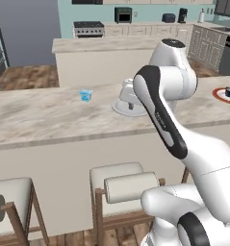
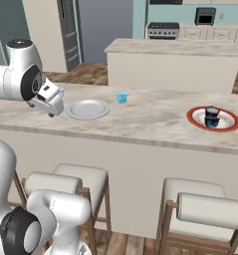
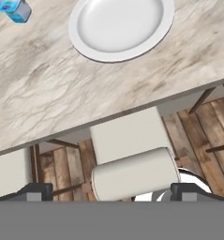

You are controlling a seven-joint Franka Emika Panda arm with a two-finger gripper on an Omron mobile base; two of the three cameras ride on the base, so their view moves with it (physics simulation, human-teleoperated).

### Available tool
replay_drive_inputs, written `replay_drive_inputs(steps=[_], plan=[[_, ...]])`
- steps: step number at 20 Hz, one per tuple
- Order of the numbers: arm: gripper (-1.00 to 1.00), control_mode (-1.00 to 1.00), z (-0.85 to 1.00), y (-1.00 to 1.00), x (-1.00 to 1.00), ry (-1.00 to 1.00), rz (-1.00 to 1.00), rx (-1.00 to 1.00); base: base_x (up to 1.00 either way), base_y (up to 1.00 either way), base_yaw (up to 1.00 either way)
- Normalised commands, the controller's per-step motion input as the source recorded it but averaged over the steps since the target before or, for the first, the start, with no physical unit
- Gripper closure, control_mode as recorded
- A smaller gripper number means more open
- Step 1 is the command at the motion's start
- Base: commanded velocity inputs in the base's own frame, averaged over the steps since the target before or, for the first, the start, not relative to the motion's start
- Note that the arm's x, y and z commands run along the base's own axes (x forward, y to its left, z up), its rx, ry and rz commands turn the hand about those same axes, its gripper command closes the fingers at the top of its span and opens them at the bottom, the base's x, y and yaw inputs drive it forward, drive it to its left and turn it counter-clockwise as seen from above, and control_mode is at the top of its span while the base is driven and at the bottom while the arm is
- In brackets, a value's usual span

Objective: Place two yogurt containers on each plate.

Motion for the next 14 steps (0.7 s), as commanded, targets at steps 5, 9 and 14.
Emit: replay_drive_inputs(steps=[5,9,14], plan=[[-1.00,1.00,0.00,0.00,0.00,0.00,0.00,0.00,0.97,0.00,0.15],[-1.00,1.00,0.00,0.00,0.00,0.00,0.00,0.00,0.46,0.13,0.08],[-1.00,-1.00,0.00,0.06,0.16,0.04,0.02,-0.02,0.00,0.00,0.00]])
